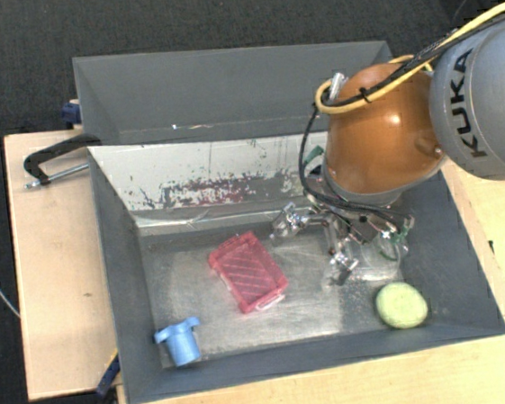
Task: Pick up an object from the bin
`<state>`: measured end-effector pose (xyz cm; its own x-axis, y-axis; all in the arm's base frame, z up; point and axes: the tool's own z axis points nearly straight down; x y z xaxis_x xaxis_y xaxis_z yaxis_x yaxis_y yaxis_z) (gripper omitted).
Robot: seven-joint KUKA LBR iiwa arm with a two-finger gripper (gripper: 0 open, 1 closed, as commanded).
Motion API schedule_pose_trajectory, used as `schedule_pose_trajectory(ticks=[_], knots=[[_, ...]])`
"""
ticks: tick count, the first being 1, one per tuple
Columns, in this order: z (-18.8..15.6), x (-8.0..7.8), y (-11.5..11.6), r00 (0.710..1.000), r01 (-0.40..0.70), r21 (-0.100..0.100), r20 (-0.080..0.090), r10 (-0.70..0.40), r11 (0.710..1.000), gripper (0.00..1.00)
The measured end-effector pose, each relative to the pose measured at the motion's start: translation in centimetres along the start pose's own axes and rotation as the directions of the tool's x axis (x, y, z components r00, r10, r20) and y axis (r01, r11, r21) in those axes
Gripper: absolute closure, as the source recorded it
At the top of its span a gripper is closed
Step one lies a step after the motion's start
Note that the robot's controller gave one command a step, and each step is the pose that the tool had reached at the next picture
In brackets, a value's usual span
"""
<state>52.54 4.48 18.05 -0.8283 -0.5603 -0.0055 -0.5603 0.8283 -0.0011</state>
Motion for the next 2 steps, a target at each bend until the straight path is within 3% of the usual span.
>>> schedule_pose_trajectory(ticks=[1,2], knots=[[1.9,-0.7,1.8,0.979,0.205,-0.001,-0.003,-0.205,0.979,0.00],[1.7,-3.2,5.1,0.964,0.268,-0.001,0.000,-0.268,0.964,0.00]])
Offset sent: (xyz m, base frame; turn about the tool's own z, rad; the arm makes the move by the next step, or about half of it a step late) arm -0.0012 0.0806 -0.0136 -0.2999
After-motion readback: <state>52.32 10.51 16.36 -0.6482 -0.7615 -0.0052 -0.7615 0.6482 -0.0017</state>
